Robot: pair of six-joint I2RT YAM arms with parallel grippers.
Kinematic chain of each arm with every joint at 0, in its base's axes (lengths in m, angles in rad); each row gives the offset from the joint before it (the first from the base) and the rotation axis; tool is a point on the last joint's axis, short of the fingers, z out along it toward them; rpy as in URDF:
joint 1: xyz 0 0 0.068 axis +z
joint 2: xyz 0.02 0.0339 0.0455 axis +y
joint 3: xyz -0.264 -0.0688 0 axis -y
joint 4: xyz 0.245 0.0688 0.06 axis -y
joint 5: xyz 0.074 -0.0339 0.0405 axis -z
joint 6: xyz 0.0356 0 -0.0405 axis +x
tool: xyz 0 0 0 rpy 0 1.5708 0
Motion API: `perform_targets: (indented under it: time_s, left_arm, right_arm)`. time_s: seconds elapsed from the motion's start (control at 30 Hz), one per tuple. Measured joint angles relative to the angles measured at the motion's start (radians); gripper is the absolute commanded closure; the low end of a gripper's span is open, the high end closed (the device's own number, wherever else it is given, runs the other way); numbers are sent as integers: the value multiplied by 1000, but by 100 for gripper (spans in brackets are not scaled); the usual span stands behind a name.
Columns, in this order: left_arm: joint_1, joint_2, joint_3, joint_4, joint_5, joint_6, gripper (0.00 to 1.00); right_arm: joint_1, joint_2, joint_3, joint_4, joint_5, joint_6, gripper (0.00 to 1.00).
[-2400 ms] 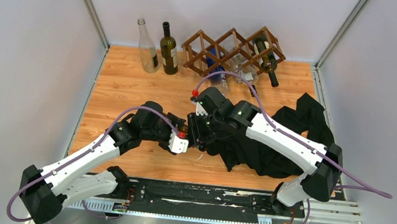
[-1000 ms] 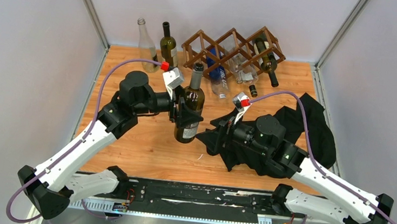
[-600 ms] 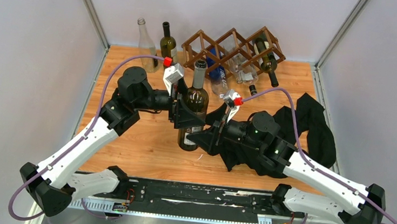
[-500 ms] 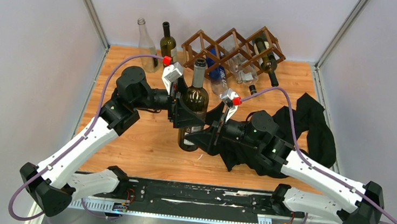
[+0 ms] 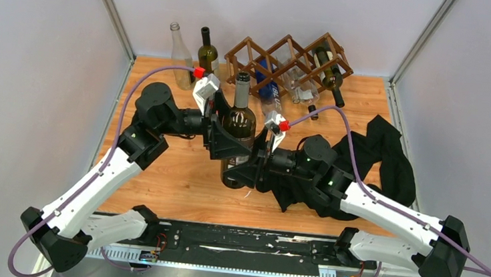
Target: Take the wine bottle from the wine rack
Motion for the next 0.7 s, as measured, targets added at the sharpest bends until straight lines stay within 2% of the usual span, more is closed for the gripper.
perform_targets:
  time_s: [0.2,0.33,0.5,0.57,0.7]
  left_arm:
    - [76,-16,52,-20,-34,24,1]
    - [143,10,102,34,-18,-10,11]
    - [151,71,114,79,24,-63,22]
    - [151,86,114,79,30,-71,28]
    - [154,92,114,71,38,-63,54]
  right_arm:
    - [2,-25,0,-133,35,-56,100]
    - [9,-32,0,-202,58,-90,100]
    - [30,-32,0,-254,69,-128,100]
    - [35,-32,0,-268,74,-140,100]
    - [38,-32,0,-286,89,-158,100]
